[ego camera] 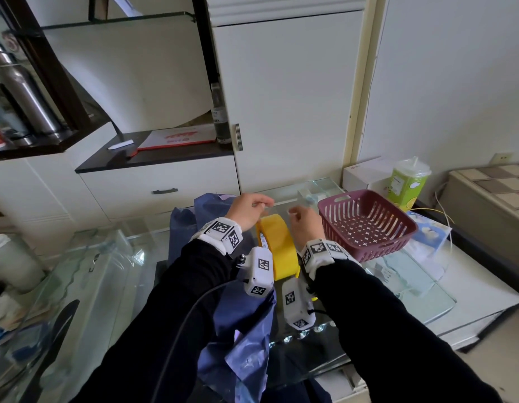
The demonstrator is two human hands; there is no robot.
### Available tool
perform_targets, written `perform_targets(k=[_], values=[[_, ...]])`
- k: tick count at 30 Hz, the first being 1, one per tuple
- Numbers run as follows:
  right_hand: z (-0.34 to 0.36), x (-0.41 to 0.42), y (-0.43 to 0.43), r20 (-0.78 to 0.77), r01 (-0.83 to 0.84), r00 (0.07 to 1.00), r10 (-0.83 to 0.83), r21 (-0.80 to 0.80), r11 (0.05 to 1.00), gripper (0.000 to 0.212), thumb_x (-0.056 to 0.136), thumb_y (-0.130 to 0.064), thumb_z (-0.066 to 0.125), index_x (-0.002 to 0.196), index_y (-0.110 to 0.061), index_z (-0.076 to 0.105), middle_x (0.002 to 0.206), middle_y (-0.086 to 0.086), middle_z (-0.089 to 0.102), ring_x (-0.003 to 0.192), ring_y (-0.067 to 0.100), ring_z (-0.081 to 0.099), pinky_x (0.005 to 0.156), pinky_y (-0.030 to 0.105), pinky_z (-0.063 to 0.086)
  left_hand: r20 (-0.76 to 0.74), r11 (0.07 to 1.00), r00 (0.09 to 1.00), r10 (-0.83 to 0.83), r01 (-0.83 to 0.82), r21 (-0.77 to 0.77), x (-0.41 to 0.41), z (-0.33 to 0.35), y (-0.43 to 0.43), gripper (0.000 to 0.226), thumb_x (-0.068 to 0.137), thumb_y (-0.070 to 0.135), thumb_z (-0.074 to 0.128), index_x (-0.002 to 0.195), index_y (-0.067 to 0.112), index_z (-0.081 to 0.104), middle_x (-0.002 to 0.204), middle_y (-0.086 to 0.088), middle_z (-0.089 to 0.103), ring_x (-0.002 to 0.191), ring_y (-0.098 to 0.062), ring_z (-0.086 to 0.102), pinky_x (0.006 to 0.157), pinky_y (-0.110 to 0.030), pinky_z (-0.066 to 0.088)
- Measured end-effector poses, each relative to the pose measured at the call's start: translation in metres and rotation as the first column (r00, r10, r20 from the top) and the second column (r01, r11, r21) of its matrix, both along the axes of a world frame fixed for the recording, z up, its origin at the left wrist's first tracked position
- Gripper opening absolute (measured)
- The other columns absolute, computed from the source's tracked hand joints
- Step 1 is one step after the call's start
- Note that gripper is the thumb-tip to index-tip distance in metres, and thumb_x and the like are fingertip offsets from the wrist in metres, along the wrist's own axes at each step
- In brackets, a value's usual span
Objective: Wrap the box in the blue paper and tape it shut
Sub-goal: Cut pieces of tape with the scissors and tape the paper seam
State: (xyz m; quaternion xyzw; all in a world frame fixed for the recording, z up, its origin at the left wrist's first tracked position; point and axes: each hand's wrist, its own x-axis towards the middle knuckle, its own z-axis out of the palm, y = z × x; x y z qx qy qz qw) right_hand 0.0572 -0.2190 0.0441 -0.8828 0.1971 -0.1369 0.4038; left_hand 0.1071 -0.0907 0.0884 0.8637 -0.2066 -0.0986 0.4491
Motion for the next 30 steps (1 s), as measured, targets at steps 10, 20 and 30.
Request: perform_targets(k=[10,20,30], values=[[0.015,0.006,0.005,0.049,-0.047,0.998,0.044,0.078,0.996,0.024,0.091,-0.007,0.055,0.112,-0.001,0.065,0.114,0.015,0.067,0.109,0.027,0.061,0.090,0.027,0.043,0.001,0.999,1.000,-0.010,0.010,-0.052,-0.006,-0.007,-0.008,0.033,0.099,0.002,0.037,0.120,0.004,0.061,0.123,-0.010,0.063,0.101,-0.017,0.060,0.076,-0.020,0.050],[0.020,-0.001,0.009,0.085,-0.004,0.996,-0.005,0.104,0.995,0.017,0.088,-0.004,0.057,0.100,0.000,0.068,0.105,0.016,0.069,0.101,0.028,0.063,0.080,0.025,0.043,-0.078,0.963,0.993,0.094,-0.110,-0.245,-0.009,-0.013,0.002,0.030,0.099,0.004,0.038,0.121,0.002,0.059,0.125,-0.015,0.058,0.099,-0.019,0.061,0.073,-0.024,0.056],[0.008,-0.026,0.028,0.149,-0.025,0.988,0.028,-0.022,0.999,0.012,0.087,0.000,0.053,0.093,0.000,0.063,0.105,0.017,0.057,0.099,0.031,0.054,0.080,0.032,0.042,-0.262,0.880,0.953,0.155,-0.254,-0.402,-0.038,-0.019,0.019,0.032,0.101,0.004,0.030,0.122,-0.002,0.054,0.116,-0.010,0.054,0.084,-0.023,0.062,0.067,-0.026,0.057]])
